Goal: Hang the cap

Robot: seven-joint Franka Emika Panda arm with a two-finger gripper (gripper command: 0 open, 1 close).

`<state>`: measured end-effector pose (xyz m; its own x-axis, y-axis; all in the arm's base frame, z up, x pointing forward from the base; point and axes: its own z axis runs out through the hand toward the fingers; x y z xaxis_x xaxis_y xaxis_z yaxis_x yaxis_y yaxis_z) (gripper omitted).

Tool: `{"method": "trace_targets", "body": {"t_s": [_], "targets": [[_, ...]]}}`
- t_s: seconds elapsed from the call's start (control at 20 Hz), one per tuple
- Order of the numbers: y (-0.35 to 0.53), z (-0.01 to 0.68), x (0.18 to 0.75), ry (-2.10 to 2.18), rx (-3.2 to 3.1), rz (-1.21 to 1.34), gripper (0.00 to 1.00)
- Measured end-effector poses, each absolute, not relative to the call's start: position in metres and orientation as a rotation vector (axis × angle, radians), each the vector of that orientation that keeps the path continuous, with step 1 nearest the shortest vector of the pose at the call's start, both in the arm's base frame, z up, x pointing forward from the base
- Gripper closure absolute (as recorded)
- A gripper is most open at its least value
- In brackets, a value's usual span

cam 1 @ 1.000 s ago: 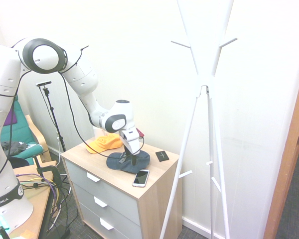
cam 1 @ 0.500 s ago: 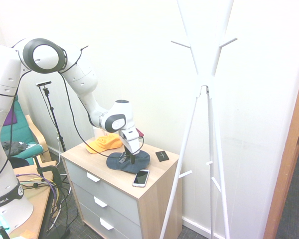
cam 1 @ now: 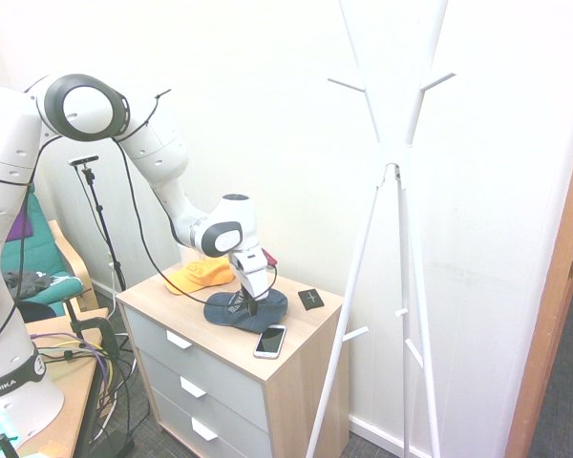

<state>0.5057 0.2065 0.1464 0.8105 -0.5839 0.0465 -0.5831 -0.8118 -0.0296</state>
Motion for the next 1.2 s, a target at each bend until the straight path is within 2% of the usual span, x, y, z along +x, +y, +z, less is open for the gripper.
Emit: {"method": "trace_targets", "body": {"t_s": [0.5,0.85,1.2], "targets": [[0.214,0.159,0.510,0.941,-2.956,-0.118,1.00],[0.232,0.273,0.515,0.806,-2.998,-0.269,1.00],[0.235,0.385,0.489,0.668,-3.135,-0.434,1.00]]}}
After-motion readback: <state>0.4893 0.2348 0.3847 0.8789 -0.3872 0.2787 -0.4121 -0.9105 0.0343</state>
